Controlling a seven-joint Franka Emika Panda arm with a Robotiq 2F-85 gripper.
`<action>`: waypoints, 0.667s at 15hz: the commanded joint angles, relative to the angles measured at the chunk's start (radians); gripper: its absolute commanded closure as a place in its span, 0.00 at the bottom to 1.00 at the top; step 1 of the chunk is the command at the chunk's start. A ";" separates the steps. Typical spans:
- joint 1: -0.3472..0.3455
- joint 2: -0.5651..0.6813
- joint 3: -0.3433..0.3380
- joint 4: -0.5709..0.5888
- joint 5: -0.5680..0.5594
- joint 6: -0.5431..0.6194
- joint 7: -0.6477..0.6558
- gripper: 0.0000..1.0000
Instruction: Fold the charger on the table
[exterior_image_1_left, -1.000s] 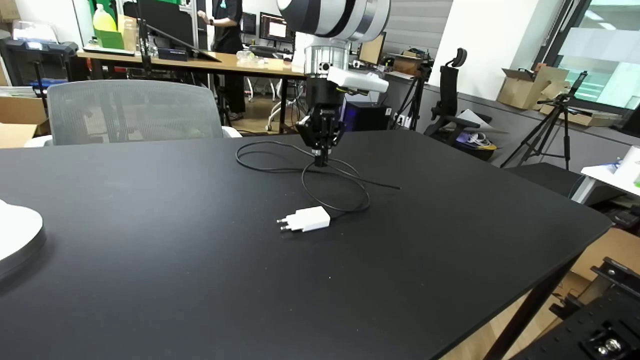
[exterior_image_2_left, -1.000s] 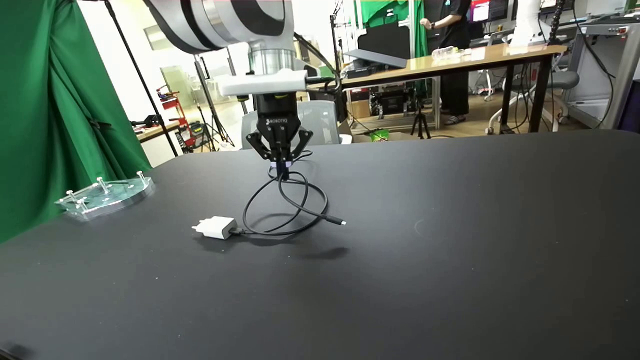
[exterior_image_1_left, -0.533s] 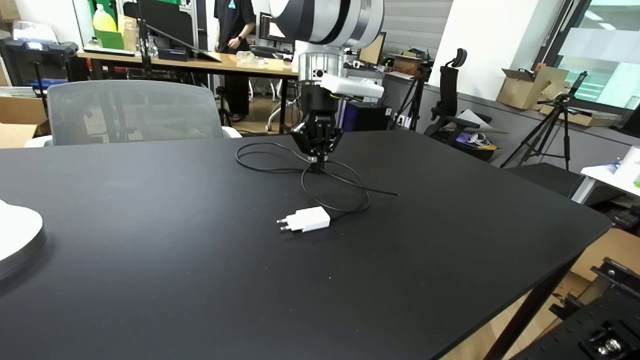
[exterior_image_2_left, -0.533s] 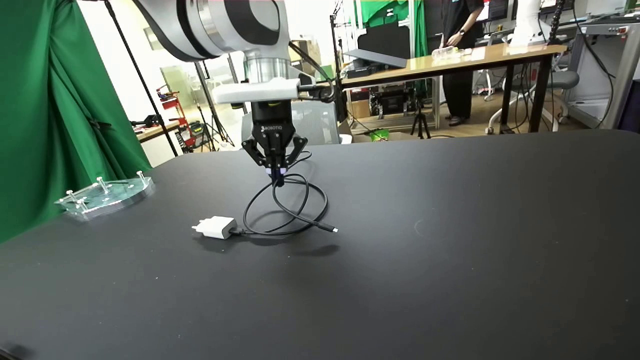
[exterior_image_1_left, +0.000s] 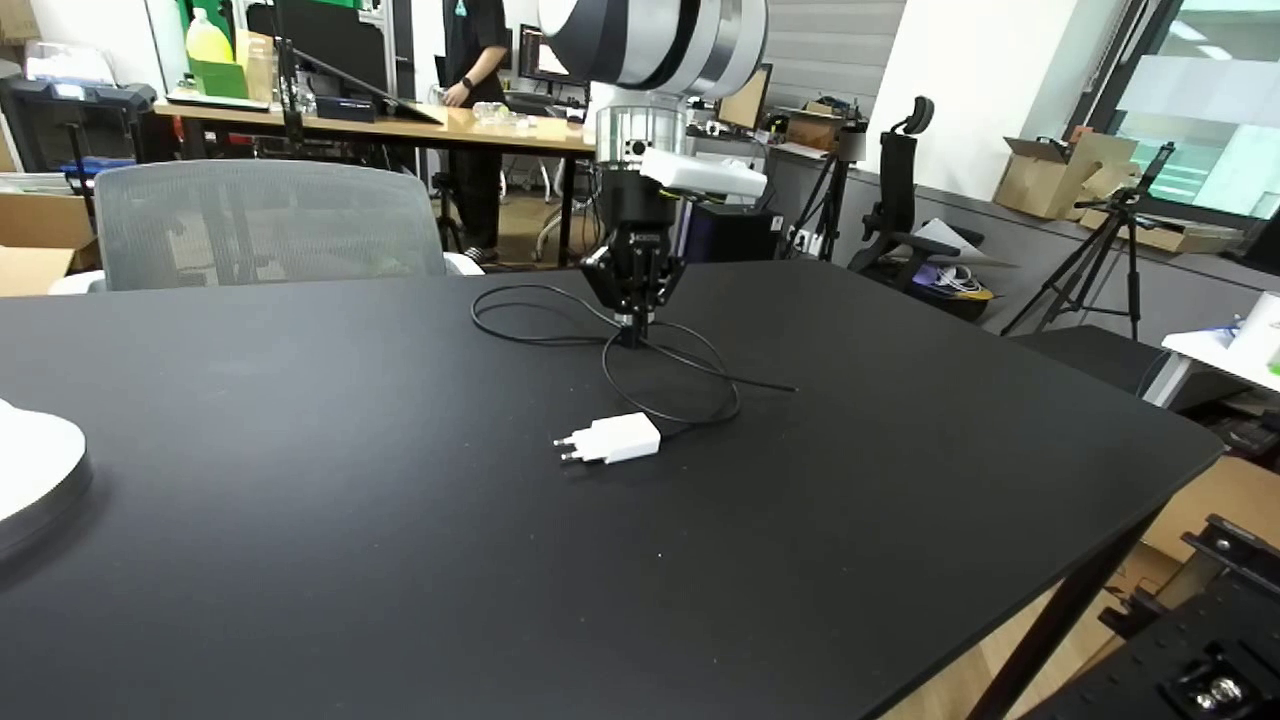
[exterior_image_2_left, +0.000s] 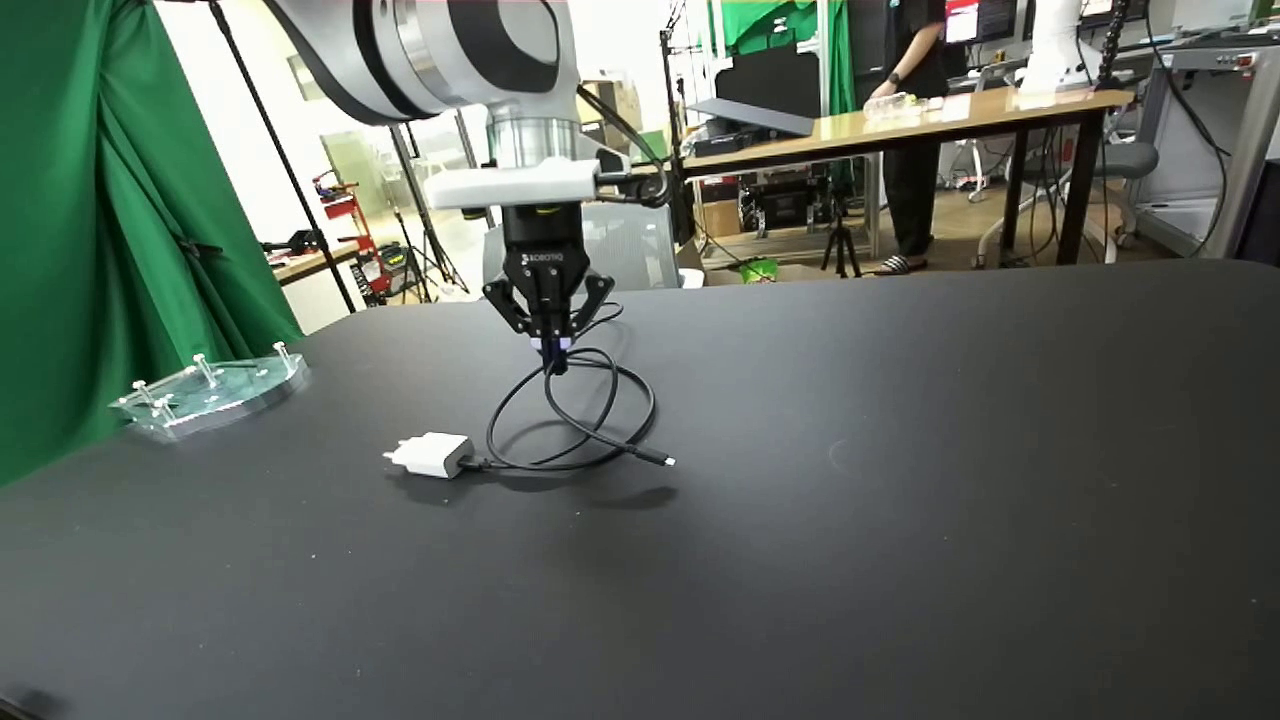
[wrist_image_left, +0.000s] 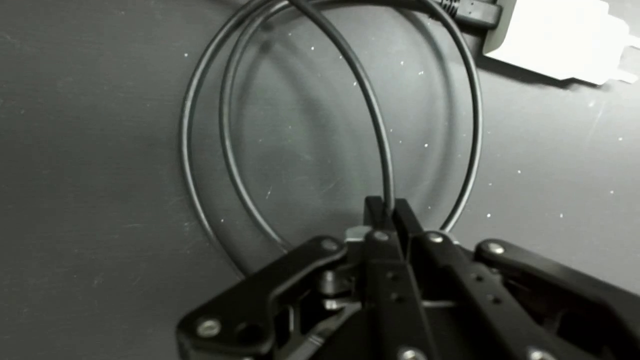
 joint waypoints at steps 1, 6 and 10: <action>-0.009 -0.005 0.012 -0.005 -0.017 0.011 0.009 0.98; -0.001 -0.020 0.025 -0.028 -0.028 0.012 -0.013 0.98; 0.001 -0.035 0.041 -0.054 -0.049 0.010 -0.031 0.68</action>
